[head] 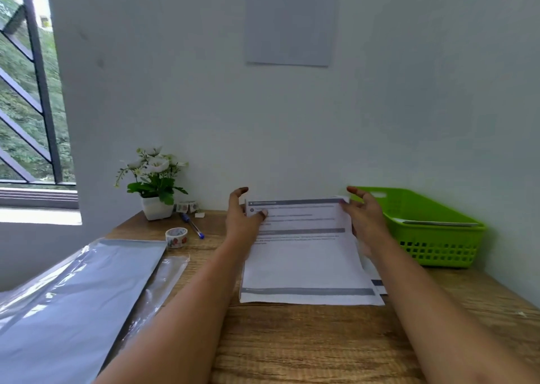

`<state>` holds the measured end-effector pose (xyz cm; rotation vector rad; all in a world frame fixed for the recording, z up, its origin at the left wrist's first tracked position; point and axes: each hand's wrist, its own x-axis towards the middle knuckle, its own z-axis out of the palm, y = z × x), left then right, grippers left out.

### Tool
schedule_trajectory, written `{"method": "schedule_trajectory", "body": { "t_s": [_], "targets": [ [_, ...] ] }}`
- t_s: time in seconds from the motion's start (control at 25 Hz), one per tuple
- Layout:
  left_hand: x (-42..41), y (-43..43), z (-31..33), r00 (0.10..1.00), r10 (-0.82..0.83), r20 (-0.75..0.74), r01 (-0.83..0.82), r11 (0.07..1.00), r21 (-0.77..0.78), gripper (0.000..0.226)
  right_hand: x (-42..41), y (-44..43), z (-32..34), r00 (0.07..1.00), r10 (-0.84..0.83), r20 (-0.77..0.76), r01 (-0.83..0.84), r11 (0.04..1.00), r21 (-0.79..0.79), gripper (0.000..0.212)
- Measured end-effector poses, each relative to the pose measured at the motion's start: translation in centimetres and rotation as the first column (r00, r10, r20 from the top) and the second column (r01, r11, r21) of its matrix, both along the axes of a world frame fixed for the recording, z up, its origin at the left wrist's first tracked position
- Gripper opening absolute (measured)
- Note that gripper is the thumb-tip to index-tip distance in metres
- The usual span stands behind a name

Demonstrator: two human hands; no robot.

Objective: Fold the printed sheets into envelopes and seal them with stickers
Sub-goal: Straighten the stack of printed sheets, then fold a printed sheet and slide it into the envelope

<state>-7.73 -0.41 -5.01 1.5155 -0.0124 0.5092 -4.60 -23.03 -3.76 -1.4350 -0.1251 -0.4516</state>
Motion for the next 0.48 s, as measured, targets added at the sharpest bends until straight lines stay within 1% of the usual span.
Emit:
{"method": "schedule_trajectory", "body": {
  "t_s": [0.12, 0.2, 0.32, 0.36, 0.4, 0.44, 0.48],
  "targets": [
    [-0.5, -0.5, 0.9, 0.995, -0.102, 0.016, 0.102, 0.995, 0.014, 0.040, -0.5, -1.1, 0.4, 0.996, 0.085, 0.026, -0.083, 0.995, -0.055, 0.050],
    [-0.7, -0.8, 1.2, 0.985, -0.170, 0.021, 0.171, 0.984, -0.041, 0.033, -0.8, -1.6, 0.5, 0.991, 0.130, 0.017, -0.129, 0.991, -0.041, 0.053],
    [-0.9, -1.0, 1.5, 0.983, -0.184, 0.015, 0.185, 0.975, -0.122, 0.020, -1.2, -1.9, 0.7, 0.996, 0.074, 0.053, -0.067, 0.989, -0.132, 0.044],
    [-1.1, -1.1, 1.8, 0.981, -0.192, 0.018, 0.193, 0.972, -0.133, 0.019, -1.6, -1.7, 0.9, 0.996, 0.062, 0.065, -0.052, 0.987, -0.149, 0.044],
    [-1.2, -1.0, 2.0, 0.979, -0.201, 0.023, 0.202, 0.971, -0.128, 0.021, -2.0, -1.5, 1.1, 0.996, 0.055, 0.077, -0.041, 0.986, -0.163, 0.045],
    [-1.0, -0.9, 2.2, 0.978, -0.205, 0.035, 0.208, 0.972, -0.105, 0.023, -2.2, -1.5, 1.2, 0.994, 0.027, 0.102, -0.004, 0.976, -0.217, 0.044],
    [-0.7, -0.7, 2.3, 0.978, -0.200, 0.051, 0.203, 0.977, -0.064, 0.026, -2.3, -1.3, 1.3, 0.991, -0.015, 0.135, 0.057, 0.950, -0.307, 0.040]
  ]
}}
